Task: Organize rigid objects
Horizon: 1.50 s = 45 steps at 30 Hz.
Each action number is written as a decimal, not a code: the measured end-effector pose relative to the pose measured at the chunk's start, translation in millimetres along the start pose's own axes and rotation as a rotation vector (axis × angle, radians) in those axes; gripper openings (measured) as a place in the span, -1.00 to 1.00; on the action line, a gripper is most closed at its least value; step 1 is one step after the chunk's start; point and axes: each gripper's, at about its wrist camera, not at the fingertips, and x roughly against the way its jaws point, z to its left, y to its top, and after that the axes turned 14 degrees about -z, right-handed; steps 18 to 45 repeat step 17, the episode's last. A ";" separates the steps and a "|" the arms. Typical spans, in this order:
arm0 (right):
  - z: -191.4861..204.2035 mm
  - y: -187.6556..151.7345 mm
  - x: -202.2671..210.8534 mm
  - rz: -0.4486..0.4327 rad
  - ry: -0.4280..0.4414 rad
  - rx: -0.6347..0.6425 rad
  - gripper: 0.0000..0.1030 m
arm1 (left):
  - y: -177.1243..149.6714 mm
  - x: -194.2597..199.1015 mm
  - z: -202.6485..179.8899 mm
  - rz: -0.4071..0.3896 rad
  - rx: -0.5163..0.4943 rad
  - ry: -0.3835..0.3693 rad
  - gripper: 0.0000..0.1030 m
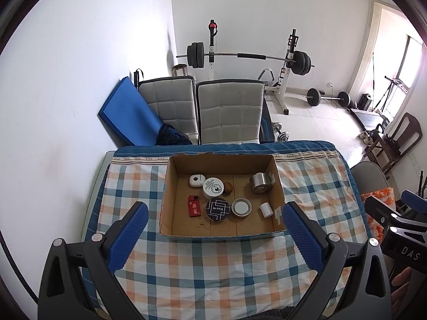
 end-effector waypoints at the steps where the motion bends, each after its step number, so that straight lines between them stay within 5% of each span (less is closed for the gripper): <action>1: 0.5 0.3 -0.1 0.001 0.001 -0.002 1.00 | 1.5 -0.2 0.6 -0.002 0.000 -0.002 1.00; 45: 4.2 1.9 -1.3 -0.003 -0.024 -0.020 1.00 | 3.5 -1.1 2.7 -0.007 0.001 -0.005 1.00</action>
